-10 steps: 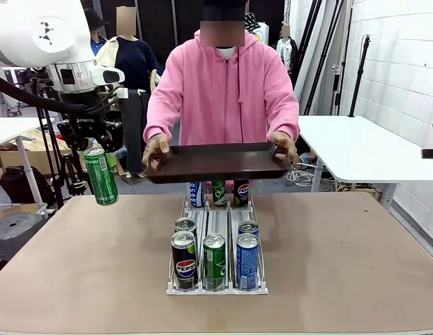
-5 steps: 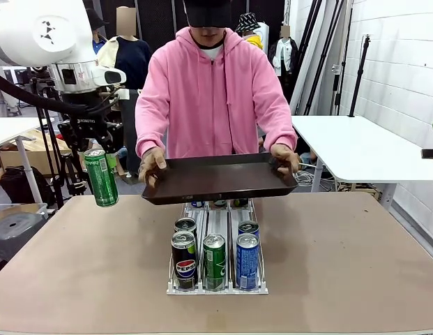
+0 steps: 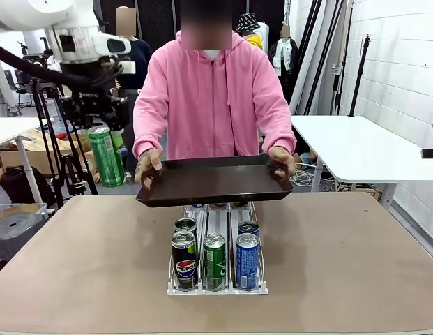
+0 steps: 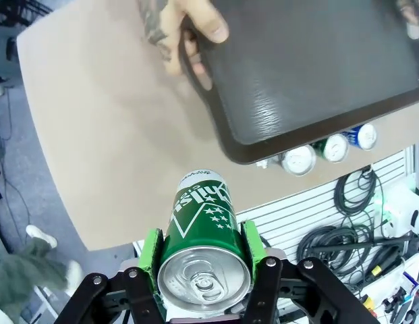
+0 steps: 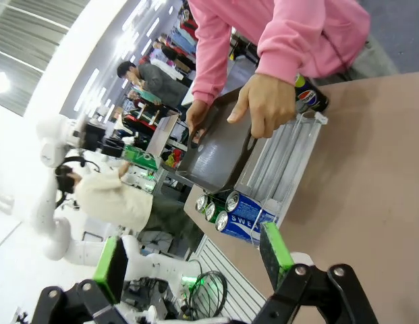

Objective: Retrieve and hand over the desired beverage to the person.
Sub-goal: Place the picked can on the Handle tray extended by the person.

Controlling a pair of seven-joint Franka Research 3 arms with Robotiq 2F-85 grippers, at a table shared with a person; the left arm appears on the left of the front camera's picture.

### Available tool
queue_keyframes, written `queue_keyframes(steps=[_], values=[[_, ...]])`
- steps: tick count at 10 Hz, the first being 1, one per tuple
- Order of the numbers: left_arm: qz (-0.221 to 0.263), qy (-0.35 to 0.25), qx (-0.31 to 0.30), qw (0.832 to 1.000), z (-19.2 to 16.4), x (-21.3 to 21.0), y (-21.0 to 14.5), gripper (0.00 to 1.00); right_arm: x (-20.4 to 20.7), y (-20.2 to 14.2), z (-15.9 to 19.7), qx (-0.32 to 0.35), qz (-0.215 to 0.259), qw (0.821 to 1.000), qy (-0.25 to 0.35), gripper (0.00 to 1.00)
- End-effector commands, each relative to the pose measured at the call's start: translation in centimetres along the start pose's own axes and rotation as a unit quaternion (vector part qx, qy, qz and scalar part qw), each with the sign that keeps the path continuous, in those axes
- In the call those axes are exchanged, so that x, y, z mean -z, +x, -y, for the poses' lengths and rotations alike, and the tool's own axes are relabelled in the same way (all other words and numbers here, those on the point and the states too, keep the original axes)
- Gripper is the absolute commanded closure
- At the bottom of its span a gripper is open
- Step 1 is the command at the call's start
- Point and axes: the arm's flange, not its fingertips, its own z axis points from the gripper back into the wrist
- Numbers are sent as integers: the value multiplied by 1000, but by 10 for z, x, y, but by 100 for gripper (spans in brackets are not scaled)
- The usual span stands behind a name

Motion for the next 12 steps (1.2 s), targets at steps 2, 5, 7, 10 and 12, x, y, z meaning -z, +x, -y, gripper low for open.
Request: queue_keyframes(steps=[2,5,7,10,12], values=[[18,-23,15,999,26,-10,38,100,0,0,0,-3,0,1000,8,0],[13,-22,50,998,62,-5,90,100,0,0,0,-3,0,1000,8,0],[23,-29,72,997,91,-6,109,100,0,0,0,-3,0,1000,8,0],[15,-24,88,996,117,-16,129,100,0,0,0,-3,0,1000,8,0],[6,-14,88,996,125,-10,147,100,0,0,0,-3,0,1000,8,0]])
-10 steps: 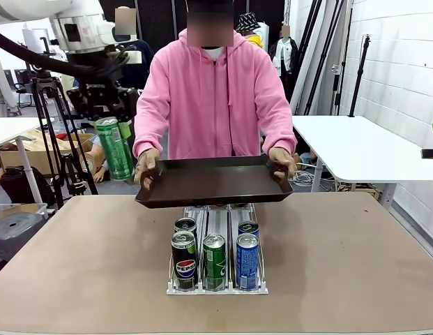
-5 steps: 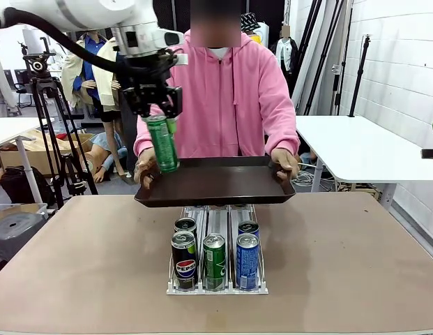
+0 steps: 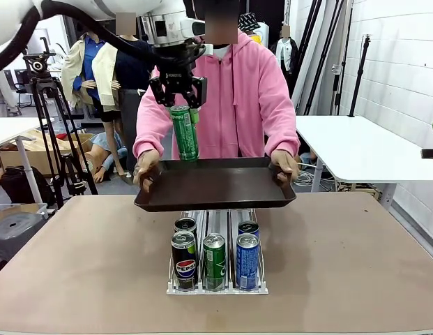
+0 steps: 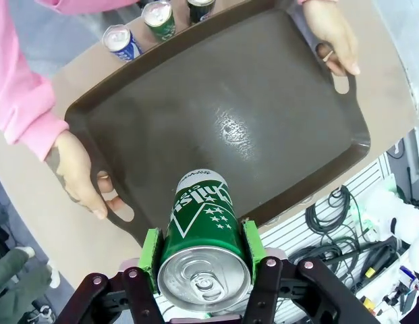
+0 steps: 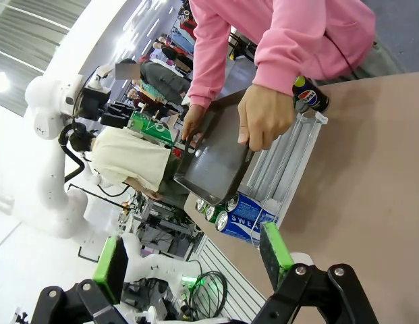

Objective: Retrieve and hand over the desired beverage to the person.
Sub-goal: Place the picked can on the Handle tray extended by the person.

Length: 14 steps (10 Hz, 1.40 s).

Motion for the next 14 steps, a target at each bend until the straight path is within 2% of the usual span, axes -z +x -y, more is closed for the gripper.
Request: queue_keyframes(steps=[1,6,14], values=[[-16,20,-12,1000,4,-6,24,100,0,0,0,-3,0,1000,8,0],[-49,29,-12,998,-3,38,35,100,0,0,0,-3,0,1000,8,0],[-87,29,-20,996,-17,91,15,100,0,0,0,-3,0,1000,8,0]])
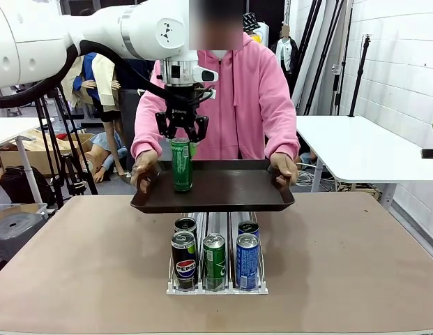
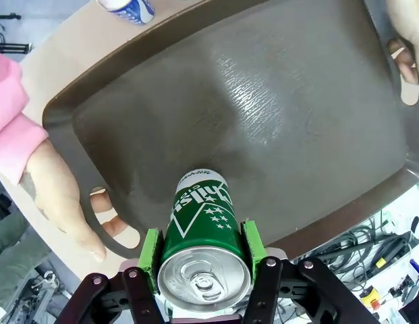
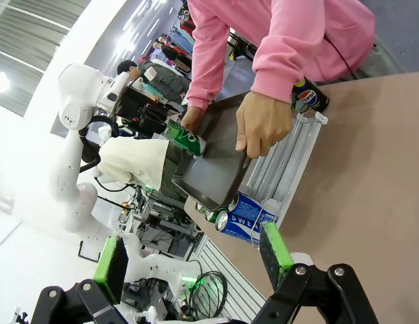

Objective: Retrieve and hand over the desired beverage to the person.
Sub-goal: Place the picked can on the Handle tray extended by the person.

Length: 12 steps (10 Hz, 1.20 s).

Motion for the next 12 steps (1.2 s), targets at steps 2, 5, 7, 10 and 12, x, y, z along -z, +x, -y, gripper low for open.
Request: queue_keyframes(steps=[2,5,7,10,12], values=[[6,-2,-13,1000,-4,5,-13,100,0,0,0,-3,0,1000,8,0],[8,-3,-15,1000,-7,4,-13,90,0,0,0,-3,0,1000,8,0],[9,-3,-15,1000,-8,4,-13,52,0,0,0,-3,0,1000,8,0],[18,-9,-15,1000,-9,-6,-16,0,0,0,0,-3,0,1000,8,0],[34,-9,-20,999,-12,-25,-21,0,0,0,0,-3,0,1000,8,0]])
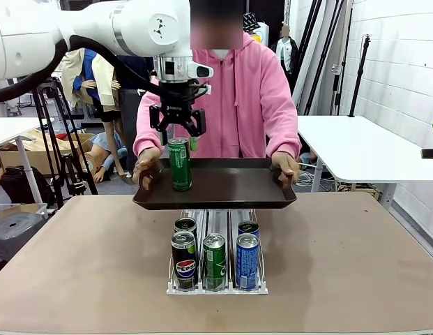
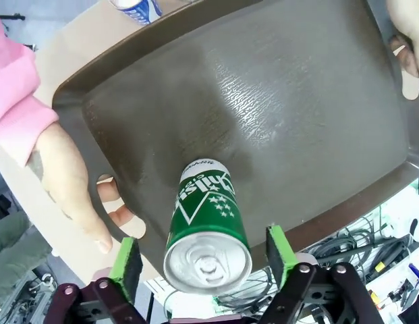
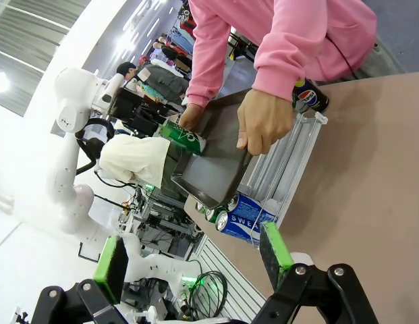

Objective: Retrieve and hand over the desired beverage to the person.
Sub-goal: Place the picked can on the Handle tray extended by the person.

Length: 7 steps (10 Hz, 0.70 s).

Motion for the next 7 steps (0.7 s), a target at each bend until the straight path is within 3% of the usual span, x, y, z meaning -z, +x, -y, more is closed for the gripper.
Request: queue_keyframes(steps=[1,5,7], values=[[25,-8,-15,1000,-6,-21,-10,0,0,0,0,-3,0,1000,8,0],[67,-9,-7,998,-3,-55,-34,0,0,0,0,-3,0,1000,8,0],[56,2,-6,998,-3,-62,-28,0,0,0,0,-3,0,1000,8,0]])
